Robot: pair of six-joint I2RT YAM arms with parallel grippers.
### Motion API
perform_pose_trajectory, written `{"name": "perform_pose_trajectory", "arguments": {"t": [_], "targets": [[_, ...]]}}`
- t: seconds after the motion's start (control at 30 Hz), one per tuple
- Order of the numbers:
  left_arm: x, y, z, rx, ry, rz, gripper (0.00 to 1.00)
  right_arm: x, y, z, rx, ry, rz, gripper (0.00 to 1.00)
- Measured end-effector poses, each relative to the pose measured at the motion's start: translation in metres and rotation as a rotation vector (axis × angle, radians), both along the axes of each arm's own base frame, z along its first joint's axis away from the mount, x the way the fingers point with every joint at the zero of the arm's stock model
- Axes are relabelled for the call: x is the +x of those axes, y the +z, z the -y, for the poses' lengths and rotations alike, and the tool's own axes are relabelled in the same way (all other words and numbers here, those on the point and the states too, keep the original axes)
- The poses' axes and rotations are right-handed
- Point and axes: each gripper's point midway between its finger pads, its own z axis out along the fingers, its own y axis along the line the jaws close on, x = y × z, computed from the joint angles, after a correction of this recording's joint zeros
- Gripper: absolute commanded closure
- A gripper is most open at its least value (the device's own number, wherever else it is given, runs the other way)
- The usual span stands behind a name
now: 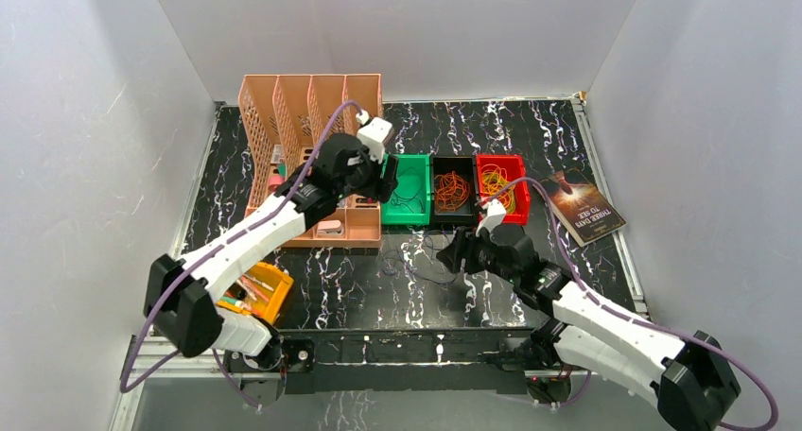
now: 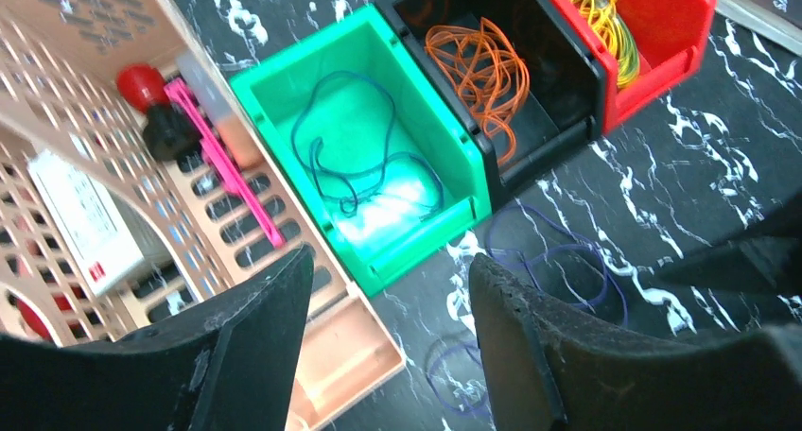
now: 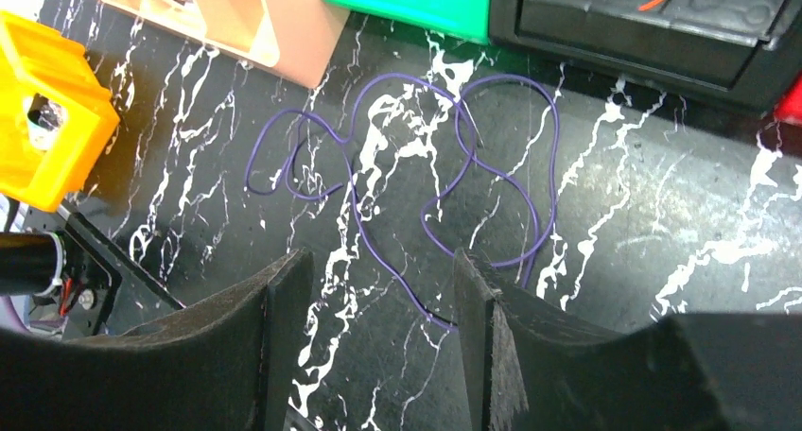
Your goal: Untangle the cables
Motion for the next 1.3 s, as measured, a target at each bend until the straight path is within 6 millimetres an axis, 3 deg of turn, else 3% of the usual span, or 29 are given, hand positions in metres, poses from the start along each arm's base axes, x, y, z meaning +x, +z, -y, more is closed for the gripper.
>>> {"name": "perform_pose_trajectory", "arguments": {"t": [0.23, 0.57, 0.73, 0.9, 1.07, 1.3], "targets": [[-0.057, -0.036, -0.013, -0.046, 0.017, -0.122, 0.41, 0.013, 0.0, -0.016, 0.01, -0.002, -0.031, 0.36], [-0.119, -0.084, 0.01, -0.021, -0.025, -0.238, 0.41, 0.023, -0.001, -0.034, 0.044, -0.002, -0.075, 0.36], [-0.129, -0.115, -0.002, 0.027, 0.01, -0.293, 0.42, 0.024, 0.006, -0.035, 0.066, -0.006, -0.063, 0.36], [-0.127, -0.135, 0.006, 0.051, 0.009, -0.317, 0.42, 0.023, 0.017, -0.034, 0.092, -0.01, -0.035, 0.36], [-0.127, -0.144, 0.014, 0.054, -0.008, -0.329, 0.45, 0.024, 0.021, -0.031, 0.097, -0.02, -0.024, 0.36], [-0.124, -0.156, 0.019, 0.073, -0.012, -0.335, 0.59, 0.024, 0.022, -0.03, 0.1, -0.03, -0.018, 0.36]]}}
